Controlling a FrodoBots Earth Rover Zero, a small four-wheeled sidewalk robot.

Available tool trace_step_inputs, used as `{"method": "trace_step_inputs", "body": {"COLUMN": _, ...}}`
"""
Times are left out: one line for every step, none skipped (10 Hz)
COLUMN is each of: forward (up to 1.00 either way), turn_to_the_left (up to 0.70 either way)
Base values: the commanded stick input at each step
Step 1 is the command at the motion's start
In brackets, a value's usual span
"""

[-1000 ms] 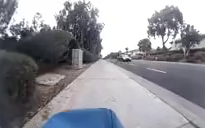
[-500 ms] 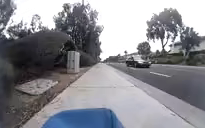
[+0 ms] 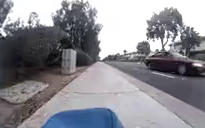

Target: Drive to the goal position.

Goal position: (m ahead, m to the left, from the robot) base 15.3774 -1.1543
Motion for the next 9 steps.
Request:
{"method": "trace_step_inputs", "body": {"forward": 1.00, "turn_to_the_left": 0.27}}
{"method": "trace_step_inputs", "body": {"forward": 1.00, "turn_to_the_left": 0.27}}
{"method": "trace_step_inputs", "body": {"forward": 1.00, "turn_to_the_left": 0.18}}
{"method": "trace_step_inputs", "body": {"forward": 1.00, "turn_to_the_left": 0.04}}
{"method": "trace_step_inputs", "body": {"forward": 1.00, "turn_to_the_left": 0.00}}
{"method": "trace_step_inputs", "body": {"forward": 1.00, "turn_to_the_left": 0.00}}
{"method": "trace_step_inputs", "body": {"forward": 1.00, "turn_to_the_left": 0.00}}
{"method": "trace_step_inputs", "body": {"forward": 1.00, "turn_to_the_left": 0.00}}
{"method": "trace_step_inputs", "body": {"forward": 1.00, "turn_to_the_left": 0.00}}
